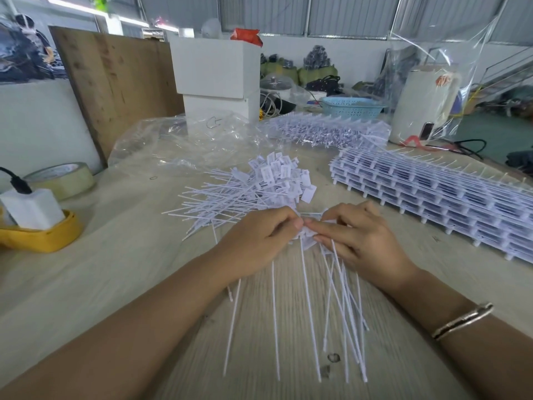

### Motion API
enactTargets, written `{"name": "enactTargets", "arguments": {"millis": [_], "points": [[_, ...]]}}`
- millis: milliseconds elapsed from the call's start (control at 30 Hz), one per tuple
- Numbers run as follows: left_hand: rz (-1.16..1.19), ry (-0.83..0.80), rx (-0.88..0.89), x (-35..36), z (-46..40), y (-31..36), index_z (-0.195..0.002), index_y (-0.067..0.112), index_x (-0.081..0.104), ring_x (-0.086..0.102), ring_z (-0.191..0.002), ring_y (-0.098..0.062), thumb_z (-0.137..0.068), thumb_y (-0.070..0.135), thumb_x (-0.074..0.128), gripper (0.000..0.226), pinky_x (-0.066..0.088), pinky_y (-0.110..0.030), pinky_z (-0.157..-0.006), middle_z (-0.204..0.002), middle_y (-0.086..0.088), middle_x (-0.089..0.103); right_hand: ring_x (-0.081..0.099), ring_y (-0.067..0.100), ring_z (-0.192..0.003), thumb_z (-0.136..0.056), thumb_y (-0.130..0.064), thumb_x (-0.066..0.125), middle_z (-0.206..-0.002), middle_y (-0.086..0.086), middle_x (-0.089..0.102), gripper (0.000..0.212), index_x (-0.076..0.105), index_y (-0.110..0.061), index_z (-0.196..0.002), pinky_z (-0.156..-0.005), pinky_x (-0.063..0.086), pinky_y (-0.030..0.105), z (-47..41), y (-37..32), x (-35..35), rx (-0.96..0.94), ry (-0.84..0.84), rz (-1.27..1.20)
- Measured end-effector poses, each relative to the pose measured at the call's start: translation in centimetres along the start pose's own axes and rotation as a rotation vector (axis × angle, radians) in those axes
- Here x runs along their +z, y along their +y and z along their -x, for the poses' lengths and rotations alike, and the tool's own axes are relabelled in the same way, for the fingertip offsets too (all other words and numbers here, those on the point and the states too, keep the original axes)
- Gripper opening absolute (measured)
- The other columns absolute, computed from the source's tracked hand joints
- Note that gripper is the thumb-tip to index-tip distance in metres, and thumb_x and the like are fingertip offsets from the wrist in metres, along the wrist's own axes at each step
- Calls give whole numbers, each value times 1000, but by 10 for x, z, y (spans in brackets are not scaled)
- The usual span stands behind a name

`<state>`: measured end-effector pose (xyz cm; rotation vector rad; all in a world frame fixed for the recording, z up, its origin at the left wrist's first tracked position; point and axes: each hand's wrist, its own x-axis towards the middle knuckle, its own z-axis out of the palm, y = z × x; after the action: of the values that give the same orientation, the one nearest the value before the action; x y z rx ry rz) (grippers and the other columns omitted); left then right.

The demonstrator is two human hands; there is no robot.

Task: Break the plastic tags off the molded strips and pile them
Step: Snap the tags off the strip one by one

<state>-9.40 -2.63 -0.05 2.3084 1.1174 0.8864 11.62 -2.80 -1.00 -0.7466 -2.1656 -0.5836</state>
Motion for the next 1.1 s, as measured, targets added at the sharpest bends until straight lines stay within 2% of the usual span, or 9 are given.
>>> {"name": "enactTargets", "arguments": {"millis": [100,233,333,433,533,667,767,933,1100], "points": [[-69,-13,-7,3,1,2,-89,22,58,43,-57,-3,-95,35,47,18,37,-29,-59,-63,9,49,56,12,-69,-89,-30,56,-86,4,67,26,71,-19,-106,-63,40,34,0,-1,1,-6,16,-1],[-166,5,-29,4,0,2,-84,14,57,48,-62,-12,-96,39,44,31,40,-34,-63,-65,5,50,61,17,-66,-89,-29,56,-88,5,67,27,71,-15,-107,-63,41,35,0,-1,0,13,26,-12],[-134,16,-38,4,0,-1,-73,15,51,42,-58,-11,-95,37,48,31,34,-32,-58,-61,5,44,59,15,-68,-87,-30,58,-87,5,66,28,72,-14,-106,-64,39,34,-1,-2,0,9,-10,25],[-86,19,17,3,0,0,-74,19,50,37,-54,-4,-94,30,53,24,29,-28,-56,-58,9,41,53,11,-68,-87,-32,56,-80,2,64,29,72,-15,-106,-65,36,31,0,-3,1,28,-47,22],[-70,16,67,3,-1,1,-77,22,49,37,-55,-2,-94,27,54,19,27,-26,-55,-59,11,40,58,16,-62,-88,-35,53,-78,0,64,32,72,-16,-105,-67,31,27,0,-4,-1,85,-87,-84],[-53,-3,85,2,-1,-1,-78,21,51,37,-56,-4,-94,27,55,17,29,-27,-56,-61,10,41,60,17,-65,-92,-39,49,-78,-1,63,34,70,-17,-107,-67,38,36,0,-4,-1,177,-127,-285],[-34,9,97,2,-2,-1,-81,19,56,39,-57,-4,-94,29,54,16,29,-23,-55,-64,9,45,56,5,-70,-89,-23,59,-76,-4,60,22,68,-17,-108,-64,45,39,-1,-3,2,247,-98,-420],[-12,25,127,3,-1,-1,-82,13,58,41,-59,-2,-93,32,52,23,28,-18,-54,-67,6,49,54,2,-71,-87,-14,58,-75,2,58,26,62,-19,-112,-68,42,15,-1,-4,2,293,-71,-593],[-25,39,138,4,-2,-1,-81,15,57,42,-60,-4,-92,33,52,21,28,-19,-54,-66,9,47,55,7,-73,-87,-10,56,-78,11,63,24,65,-10,-109,-69,42,15,-2,-6,1,362,-97,-652]]}}
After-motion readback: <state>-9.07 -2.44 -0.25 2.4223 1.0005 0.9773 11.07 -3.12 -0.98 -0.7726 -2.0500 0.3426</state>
